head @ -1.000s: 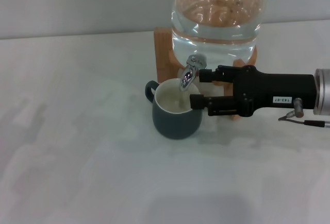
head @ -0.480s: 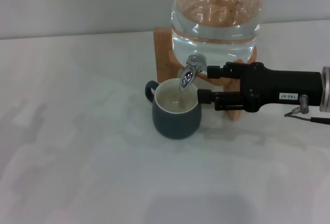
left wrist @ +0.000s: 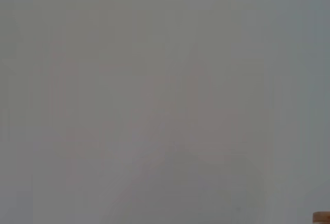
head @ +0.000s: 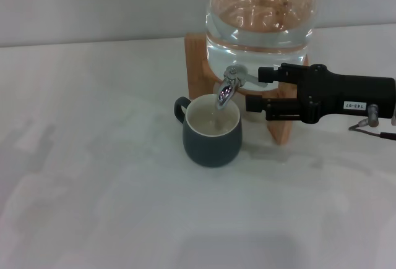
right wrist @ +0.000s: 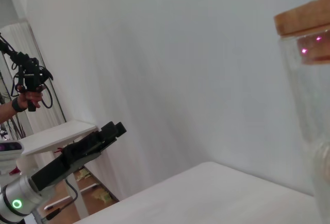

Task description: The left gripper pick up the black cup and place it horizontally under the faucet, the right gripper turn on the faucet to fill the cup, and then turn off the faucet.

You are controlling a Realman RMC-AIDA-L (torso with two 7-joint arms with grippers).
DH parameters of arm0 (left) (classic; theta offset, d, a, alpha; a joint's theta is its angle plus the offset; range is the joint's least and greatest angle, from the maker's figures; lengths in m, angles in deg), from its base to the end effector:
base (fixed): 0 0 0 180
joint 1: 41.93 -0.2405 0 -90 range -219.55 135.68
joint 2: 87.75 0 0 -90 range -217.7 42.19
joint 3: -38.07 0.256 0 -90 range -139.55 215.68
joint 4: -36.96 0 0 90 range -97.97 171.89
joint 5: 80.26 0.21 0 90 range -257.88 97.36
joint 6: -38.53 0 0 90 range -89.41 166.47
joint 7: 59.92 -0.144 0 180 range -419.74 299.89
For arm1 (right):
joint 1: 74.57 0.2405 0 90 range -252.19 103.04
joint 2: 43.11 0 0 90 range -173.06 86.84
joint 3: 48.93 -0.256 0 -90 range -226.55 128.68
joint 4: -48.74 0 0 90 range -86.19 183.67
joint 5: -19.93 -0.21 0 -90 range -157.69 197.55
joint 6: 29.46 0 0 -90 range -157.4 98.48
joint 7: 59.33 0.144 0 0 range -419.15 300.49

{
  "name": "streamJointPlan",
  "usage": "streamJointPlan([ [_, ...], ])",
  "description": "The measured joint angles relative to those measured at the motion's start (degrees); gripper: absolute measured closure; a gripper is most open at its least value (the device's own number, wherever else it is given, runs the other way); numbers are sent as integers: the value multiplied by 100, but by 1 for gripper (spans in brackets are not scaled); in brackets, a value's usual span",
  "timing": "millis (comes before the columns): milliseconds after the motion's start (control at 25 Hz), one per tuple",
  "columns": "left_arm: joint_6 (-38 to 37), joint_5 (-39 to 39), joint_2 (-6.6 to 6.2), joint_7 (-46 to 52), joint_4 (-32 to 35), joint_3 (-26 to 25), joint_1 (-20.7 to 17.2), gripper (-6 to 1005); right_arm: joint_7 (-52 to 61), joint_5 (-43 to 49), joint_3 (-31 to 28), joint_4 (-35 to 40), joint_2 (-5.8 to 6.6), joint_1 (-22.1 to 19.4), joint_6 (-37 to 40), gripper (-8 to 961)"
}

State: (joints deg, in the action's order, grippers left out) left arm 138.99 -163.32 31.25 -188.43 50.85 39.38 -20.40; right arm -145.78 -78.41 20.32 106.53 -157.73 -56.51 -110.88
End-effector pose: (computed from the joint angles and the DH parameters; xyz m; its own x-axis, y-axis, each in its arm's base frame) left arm -0.3160 0.2764 0.0491 0.3568 -0.1445 0.9229 0.7487 -0.5467 -0.3751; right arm 0.2142 0.3258 0.0366 0.7054 -0.2806 -0.6509 -0.4634 -0.8774 -0.1240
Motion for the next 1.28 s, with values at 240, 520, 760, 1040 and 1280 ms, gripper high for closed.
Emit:
streamJointPlan([
  [240,-29,0,0,1,0,0,-5,527,29,-43,-233,11,1,19,-577,112],
  [520,-133,-1,0,1,0,0,9,527,59,-16,-1267,-15,35,-68,-1217,112],
  [760,-133,0,-4,21,0,6,18,527,-7,49,-2094,-61,243,-355,-1161,112],
  [1040,-103,0,-22,40,6,9,38,527,-80,398,-3364,-175,266,-522,-1106,112],
  [1280,-91,52,-12,326,288,9,-22,527,-210,780,-4126,-510,293,-486,-741,112],
])
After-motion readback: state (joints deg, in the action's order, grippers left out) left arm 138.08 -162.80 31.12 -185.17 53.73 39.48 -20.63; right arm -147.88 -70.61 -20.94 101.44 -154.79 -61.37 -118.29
